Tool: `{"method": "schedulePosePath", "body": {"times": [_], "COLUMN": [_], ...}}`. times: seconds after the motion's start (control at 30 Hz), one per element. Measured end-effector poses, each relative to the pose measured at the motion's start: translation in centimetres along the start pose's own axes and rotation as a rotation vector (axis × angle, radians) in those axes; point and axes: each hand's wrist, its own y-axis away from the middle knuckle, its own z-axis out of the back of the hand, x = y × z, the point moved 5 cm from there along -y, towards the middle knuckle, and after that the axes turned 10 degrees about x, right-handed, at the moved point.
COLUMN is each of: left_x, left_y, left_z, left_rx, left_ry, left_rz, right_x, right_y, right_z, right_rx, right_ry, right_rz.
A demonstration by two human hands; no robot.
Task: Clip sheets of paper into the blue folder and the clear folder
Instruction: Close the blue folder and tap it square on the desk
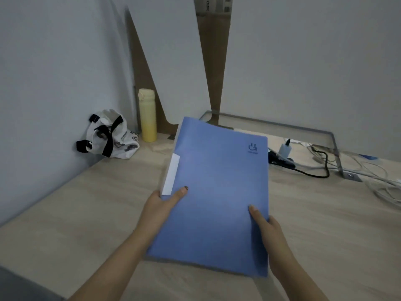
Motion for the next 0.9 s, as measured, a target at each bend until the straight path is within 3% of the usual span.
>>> {"method": "schedulePosePath", "body": {"times": [0.13,0.3,0.47,0.63,0.73,0.83,0.9], "left_x": [1.5,2.5,1.1,0.1,-0.8,-0.1,0.8], "left_y": [-2.3,-5.6,-8.8,-9.0,-7.1,-4.3,-3.4], "left_z": [3.4,7.5,10.0,11.9,12.1,12.0,12.0], "left_rx": [0.072,0.100,0.060,-0.020,0.137,0.406,0.519], "left_ry": [-0.066,-0.186,-0.327,-0.691,-0.680,-0.970,-1.153], "left_rz": [0.217,0.359,0.318,0.315,0.154,0.161,0.190], "right_x": [-2.2,-2.0,-0.8,1.4,3.3,2.2,0.6], "right_y": [-3.3,-6.4,-8.5,-8.4,-7.0,-4.4,-3.4], "right_z": [-3.8,-7.7,-10.4,-10.8,-9.8,-10.5,-11.3], "right_rx": [0.019,0.091,0.181,0.203,0.143,0.448,0.577], "right_ry": [0.170,0.474,0.874,1.218,1.327,1.187,1.229], "right_rz": [-0.167,-0.189,-0.186,-0.194,0.026,0.141,0.187]}}
